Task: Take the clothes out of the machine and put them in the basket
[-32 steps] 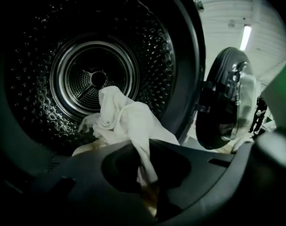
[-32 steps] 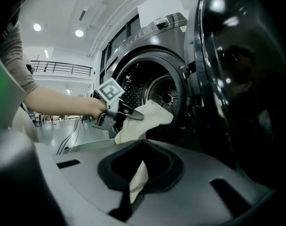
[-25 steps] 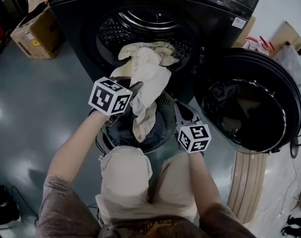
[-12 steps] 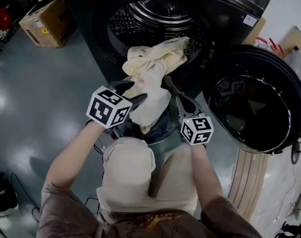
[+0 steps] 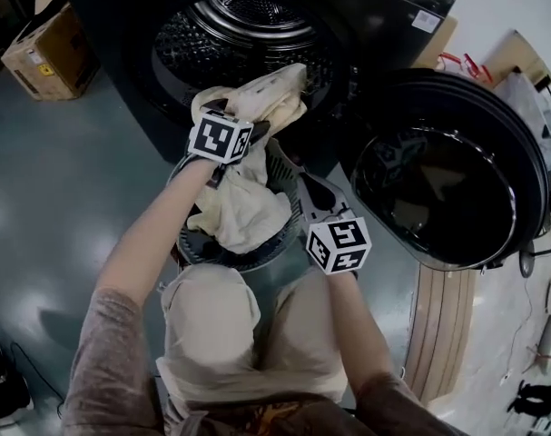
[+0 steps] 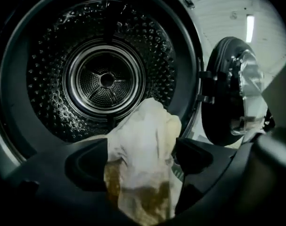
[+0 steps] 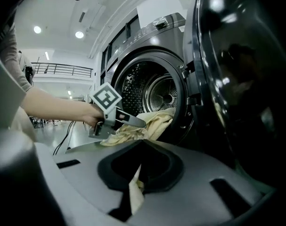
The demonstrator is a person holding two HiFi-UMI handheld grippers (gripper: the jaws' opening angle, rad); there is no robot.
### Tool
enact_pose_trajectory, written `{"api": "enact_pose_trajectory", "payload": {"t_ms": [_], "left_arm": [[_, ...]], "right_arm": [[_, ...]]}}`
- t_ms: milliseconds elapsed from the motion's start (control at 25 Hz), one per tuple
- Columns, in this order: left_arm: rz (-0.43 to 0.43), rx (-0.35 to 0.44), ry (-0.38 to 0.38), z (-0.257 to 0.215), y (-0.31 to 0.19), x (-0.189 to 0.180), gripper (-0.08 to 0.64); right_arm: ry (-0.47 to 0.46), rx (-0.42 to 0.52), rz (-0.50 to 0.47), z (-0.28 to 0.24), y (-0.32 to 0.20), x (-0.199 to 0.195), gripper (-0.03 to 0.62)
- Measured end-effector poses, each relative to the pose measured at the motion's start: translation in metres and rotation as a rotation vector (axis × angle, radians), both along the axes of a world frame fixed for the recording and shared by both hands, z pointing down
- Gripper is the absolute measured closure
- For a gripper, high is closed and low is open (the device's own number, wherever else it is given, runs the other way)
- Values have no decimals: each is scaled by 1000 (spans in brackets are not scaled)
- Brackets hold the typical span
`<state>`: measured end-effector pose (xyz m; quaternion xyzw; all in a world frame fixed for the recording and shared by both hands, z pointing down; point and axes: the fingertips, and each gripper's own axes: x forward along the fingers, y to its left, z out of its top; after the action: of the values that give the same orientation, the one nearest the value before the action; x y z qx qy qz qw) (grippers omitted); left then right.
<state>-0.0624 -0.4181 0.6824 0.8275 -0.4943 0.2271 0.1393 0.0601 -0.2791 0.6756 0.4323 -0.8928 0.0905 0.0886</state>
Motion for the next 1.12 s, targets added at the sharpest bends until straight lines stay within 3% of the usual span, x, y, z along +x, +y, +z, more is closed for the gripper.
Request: {"api": "enact_pose_trajectory", "payload": {"t_ms": [120, 320, 440, 560, 720, 960, 1120], "left_arm": [[-44, -30, -38, 13, -27, 2, 117], [-90, -70, -38, 31, -46, 1, 125], [-104, -56, -81, 30, -45, -4, 240], [-105, -94, -5, 31, -34, -5, 374], [-51, -129, 101, 25, -2, -4, 443], [99, -139, 101, 3, 92, -6, 449], [109, -204, 100, 13, 145, -16, 431]], "right_arm": [[1, 2, 10, -2, -1, 2, 594], [-2, 13, 13, -7, 0, 1, 594], [1, 20, 6, -9, 1, -2, 594], [5, 23, 0, -9, 3, -3, 594], [7, 32, -4, -11, 5, -1, 594], [-17, 48, -16, -14, 6, -1, 594], [-34, 42, 7, -14, 1, 6, 594]]}}
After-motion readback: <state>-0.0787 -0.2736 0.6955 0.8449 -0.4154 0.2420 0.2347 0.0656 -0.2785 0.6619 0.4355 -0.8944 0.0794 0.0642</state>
